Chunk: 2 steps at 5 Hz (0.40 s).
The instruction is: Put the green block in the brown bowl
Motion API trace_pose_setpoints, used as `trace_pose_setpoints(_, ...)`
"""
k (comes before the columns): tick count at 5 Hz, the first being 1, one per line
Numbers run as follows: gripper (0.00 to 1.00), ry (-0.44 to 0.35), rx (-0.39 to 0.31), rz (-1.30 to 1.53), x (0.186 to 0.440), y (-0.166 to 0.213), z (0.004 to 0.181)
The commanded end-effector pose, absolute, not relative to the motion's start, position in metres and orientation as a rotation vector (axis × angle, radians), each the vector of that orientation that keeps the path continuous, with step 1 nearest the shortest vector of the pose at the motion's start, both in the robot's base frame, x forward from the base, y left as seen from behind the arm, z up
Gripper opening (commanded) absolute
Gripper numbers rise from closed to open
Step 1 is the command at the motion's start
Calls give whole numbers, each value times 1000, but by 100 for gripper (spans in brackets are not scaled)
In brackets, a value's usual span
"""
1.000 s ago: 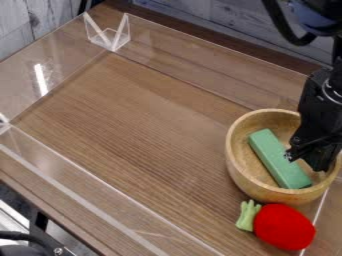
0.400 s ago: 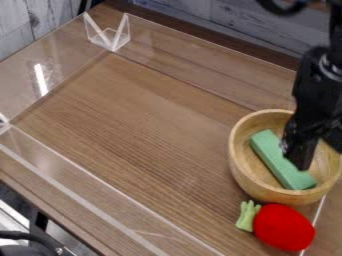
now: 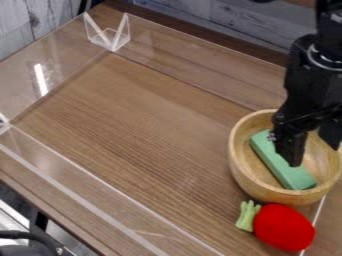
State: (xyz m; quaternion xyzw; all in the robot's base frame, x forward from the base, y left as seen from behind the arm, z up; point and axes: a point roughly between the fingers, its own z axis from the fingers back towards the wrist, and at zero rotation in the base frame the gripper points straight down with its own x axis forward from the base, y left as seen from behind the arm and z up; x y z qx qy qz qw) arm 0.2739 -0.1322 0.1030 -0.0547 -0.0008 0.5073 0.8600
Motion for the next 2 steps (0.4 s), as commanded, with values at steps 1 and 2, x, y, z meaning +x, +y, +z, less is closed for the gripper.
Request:
trace_pose_setpoints(1, 100, -44, -172, 1058, 275, -122, 119)
trace_pose_setpoints(2, 100, -41, -175, 1057, 273, -116, 115)
